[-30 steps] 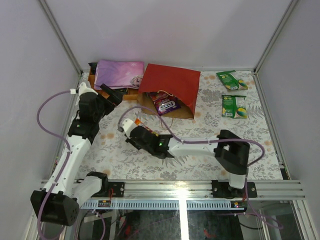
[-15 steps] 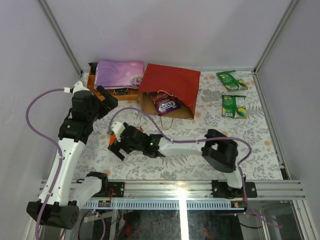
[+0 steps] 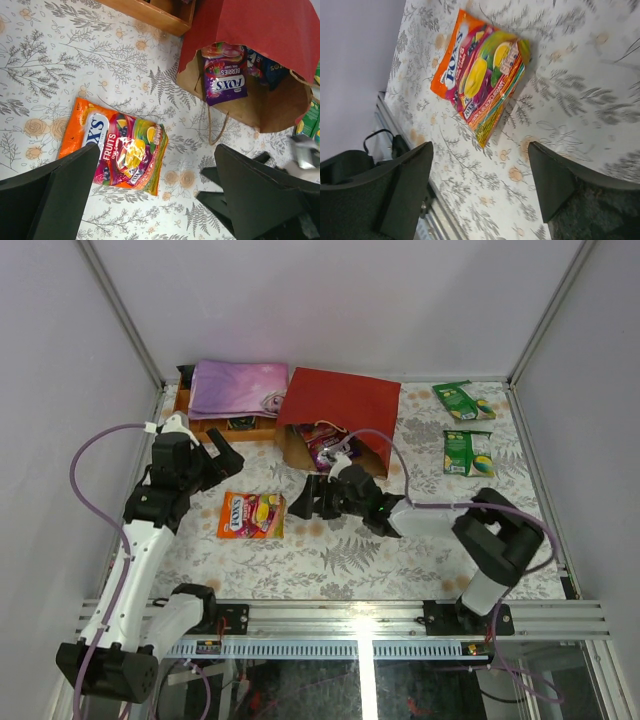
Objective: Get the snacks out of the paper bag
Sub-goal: Place the snack at the center of the board, then move the snack to the center of the board.
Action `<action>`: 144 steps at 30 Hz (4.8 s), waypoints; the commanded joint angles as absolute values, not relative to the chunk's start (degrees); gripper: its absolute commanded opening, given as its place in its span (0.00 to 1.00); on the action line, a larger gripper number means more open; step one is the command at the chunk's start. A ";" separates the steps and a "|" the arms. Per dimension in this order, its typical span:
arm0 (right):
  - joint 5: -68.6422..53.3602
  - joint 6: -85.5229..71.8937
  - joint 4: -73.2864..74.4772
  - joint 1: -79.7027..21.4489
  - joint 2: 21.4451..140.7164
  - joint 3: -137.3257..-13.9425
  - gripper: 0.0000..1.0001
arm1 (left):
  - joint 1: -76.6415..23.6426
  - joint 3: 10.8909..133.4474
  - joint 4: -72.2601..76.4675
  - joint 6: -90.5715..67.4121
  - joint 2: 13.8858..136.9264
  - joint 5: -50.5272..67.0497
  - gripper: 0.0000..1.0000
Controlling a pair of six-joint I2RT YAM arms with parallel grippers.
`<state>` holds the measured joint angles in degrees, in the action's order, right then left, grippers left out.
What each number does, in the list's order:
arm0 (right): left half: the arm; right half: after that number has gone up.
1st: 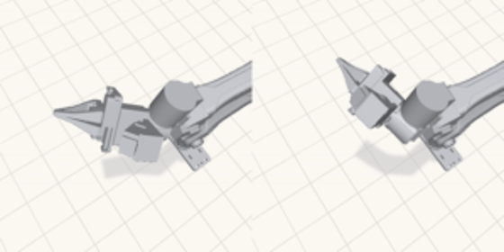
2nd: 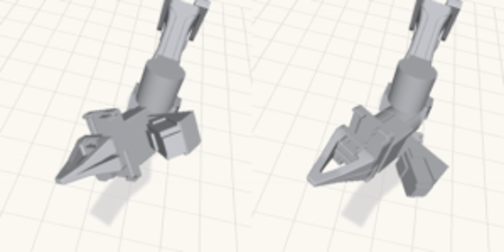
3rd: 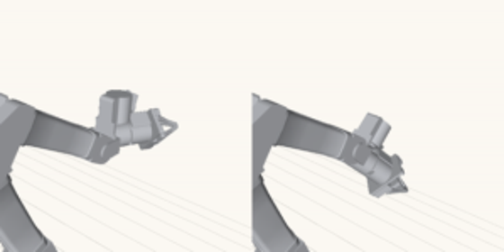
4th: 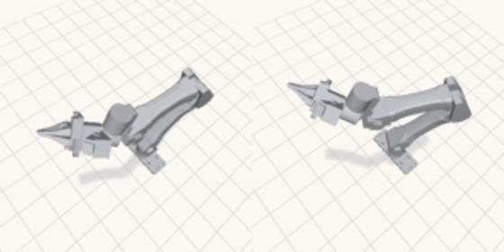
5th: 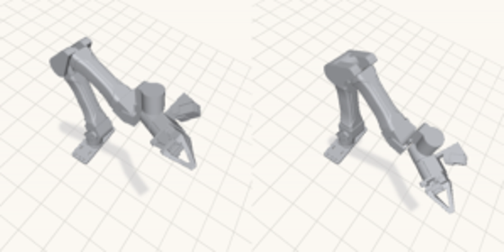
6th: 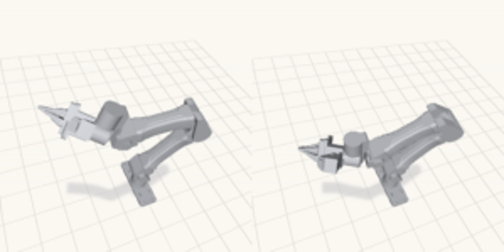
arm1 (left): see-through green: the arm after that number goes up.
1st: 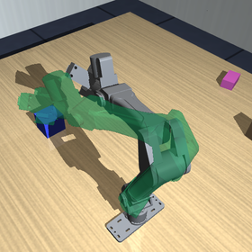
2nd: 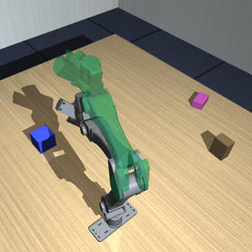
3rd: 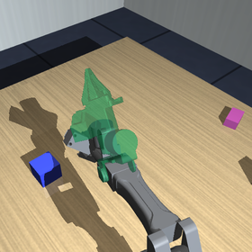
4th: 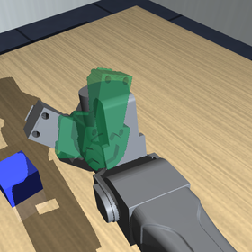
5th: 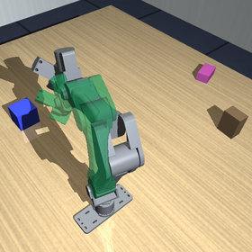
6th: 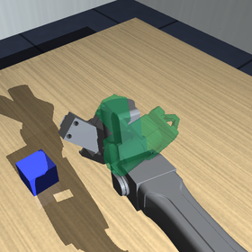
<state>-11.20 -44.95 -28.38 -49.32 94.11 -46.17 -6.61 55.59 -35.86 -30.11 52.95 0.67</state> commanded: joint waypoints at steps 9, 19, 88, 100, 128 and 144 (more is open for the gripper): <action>-15.13 -63.87 -35.44 -50.88 112.58 -54.71 0.61 | -6.12 54.36 -34.50 -27.24 50.27 5.72 1.00; -14.50 -62.57 -32.31 -52.59 118.41 -63.15 0.52 | -6.15 55.85 -35.55 -24.92 50.37 4.05 1.00; -20.05 -56.11 -40.54 -53.06 118.99 -72.63 0.92 | -5.73 52.93 -35.26 -29.03 56.72 -1.44 0.99; -15.90 -35.75 -32.11 -53.00 90.26 -47.23 0.96 | -6.33 47.96 -31.98 -32.97 64.89 -2.81 0.64; -21.18 -30.17 -32.20 -47.30 82.62 -46.23 0.98 | -7.16 60.64 -34.43 -41.08 90.89 -26.02 0.63; -19.90 -29.08 -34.44 -43.78 78.88 -40.81 0.99 | -1.30 62.46 -29.66 -37.79 101.31 -8.65 0.60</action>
<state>-21.39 -30.55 -30.74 -44.80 81.19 -41.17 -1.54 60.51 -32.45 -38.94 100.79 -11.05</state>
